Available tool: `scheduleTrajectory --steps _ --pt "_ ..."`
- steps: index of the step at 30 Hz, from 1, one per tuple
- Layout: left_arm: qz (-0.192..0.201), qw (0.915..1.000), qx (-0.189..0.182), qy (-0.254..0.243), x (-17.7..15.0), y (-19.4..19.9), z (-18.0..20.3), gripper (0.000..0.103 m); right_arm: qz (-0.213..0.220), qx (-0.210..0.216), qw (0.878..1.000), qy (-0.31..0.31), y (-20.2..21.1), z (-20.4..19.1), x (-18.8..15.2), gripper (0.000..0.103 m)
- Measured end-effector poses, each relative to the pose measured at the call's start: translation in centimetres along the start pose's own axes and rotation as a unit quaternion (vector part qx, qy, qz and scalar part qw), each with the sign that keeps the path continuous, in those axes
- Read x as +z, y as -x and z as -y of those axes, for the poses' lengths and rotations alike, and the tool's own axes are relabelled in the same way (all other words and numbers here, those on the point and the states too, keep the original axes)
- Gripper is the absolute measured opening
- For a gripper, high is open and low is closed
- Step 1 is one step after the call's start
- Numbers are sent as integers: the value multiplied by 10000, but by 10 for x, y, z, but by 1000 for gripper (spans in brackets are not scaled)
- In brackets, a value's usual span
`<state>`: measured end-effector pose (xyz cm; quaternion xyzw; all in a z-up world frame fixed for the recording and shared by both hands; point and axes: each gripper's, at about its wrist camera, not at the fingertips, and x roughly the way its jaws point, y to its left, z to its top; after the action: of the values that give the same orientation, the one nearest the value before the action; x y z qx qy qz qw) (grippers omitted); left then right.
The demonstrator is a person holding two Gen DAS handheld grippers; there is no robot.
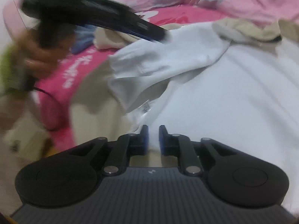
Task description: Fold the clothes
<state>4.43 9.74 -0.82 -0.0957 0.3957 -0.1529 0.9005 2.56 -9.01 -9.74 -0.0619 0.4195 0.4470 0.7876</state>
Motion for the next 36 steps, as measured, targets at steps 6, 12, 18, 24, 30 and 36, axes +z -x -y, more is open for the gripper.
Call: scheduleTrajectory --steps 6,12,18,24,30,36 --pt "-359 9989 -207 -229 4 -64 21 29 594 -457 9930 -914 56 73 34 13" --pt "-272 9971 257 -664 -23 -86 27 27 300 -1398 9828 -1165 25 153 86 13" --pt "241 9939 392 -1001 -42 -80 32 28 66 -2401 9652 -1033 -36 242 126 4" --pt "480 9926 350 -1062 -45 -81 31 31 331 -3648 9226 -1210 -38 303 153 5" --pt "640 9958 -210 -617 -46 -81 9 38 587 -1996 9744 -852 -10 239 133 10" --pt "778 9950 -476 -410 -49 -79 0 40 119 -1845 9827 101 -78 227 161 7"
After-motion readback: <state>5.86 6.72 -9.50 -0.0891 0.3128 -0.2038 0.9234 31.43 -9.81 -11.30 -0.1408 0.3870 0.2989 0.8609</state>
